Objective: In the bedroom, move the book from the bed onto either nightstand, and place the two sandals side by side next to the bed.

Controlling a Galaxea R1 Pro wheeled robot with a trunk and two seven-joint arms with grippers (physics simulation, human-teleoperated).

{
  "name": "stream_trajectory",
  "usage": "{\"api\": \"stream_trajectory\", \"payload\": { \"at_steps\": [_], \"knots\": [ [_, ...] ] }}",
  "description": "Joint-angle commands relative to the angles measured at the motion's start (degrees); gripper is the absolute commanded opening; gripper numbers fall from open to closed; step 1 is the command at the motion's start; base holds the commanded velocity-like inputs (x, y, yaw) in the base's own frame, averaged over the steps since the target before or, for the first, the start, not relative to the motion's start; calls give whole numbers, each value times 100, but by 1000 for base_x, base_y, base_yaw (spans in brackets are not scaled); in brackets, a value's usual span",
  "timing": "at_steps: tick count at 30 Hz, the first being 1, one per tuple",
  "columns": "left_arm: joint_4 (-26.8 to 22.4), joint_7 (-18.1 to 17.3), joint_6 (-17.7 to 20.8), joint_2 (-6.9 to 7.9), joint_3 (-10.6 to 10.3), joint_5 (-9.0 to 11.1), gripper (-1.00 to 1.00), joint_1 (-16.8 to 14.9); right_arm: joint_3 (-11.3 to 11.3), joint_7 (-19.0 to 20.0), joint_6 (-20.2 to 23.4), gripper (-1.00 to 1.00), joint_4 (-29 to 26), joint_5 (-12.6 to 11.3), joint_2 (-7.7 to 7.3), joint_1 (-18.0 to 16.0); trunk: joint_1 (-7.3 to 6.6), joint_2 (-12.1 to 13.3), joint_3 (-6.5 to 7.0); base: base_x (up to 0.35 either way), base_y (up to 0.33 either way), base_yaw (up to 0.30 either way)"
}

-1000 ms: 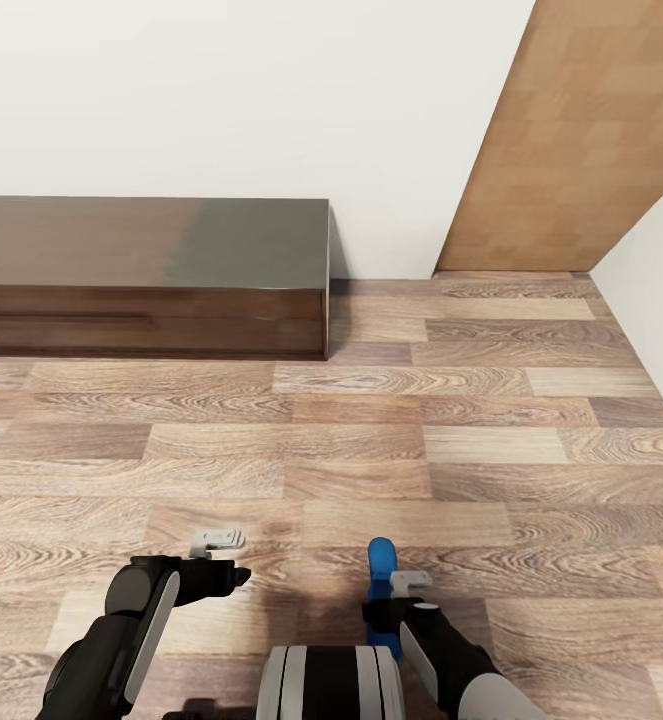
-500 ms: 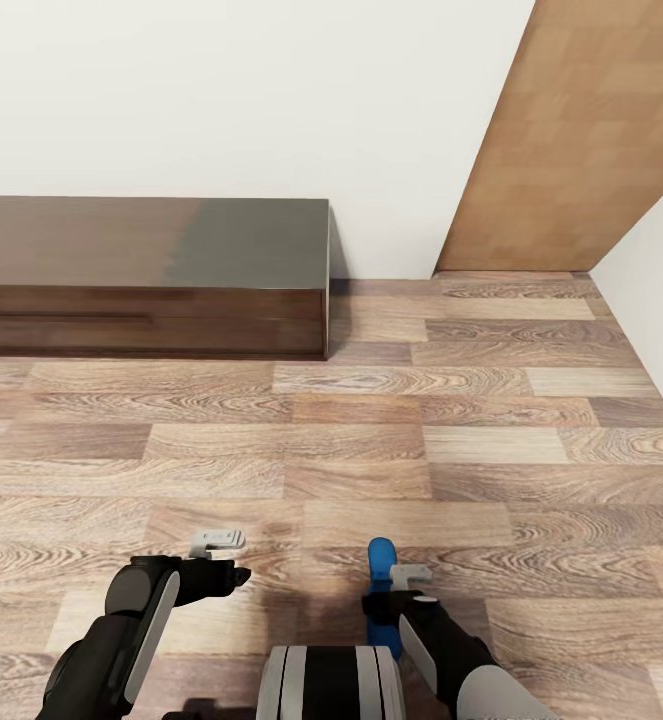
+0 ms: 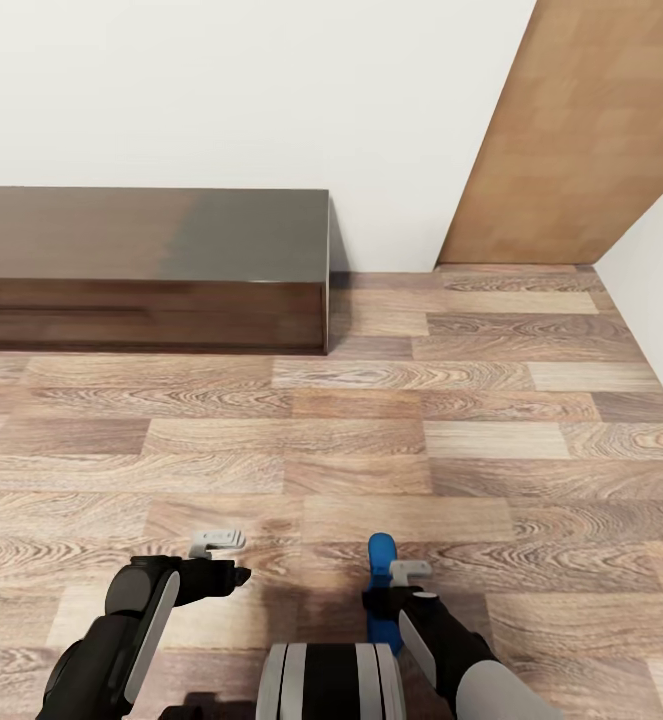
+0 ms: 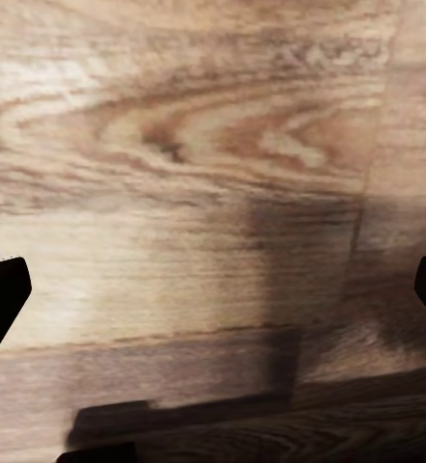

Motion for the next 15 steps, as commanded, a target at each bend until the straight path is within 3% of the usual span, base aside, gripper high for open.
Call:
{"api": "stream_trajectory", "payload": {
  "at_steps": [1,15],
  "knots": [
    [-5,-4,26,-1,3,9,100,-2,21,-31,36,100,-12,-10,0,0,1,-3,-26,0,0,0],
    [-4,-4,25,-1,3,9,100,-2,21,-32,36,100,-7,-10,0,-9,4,-4,-48,0,0,0]
  ]
}}
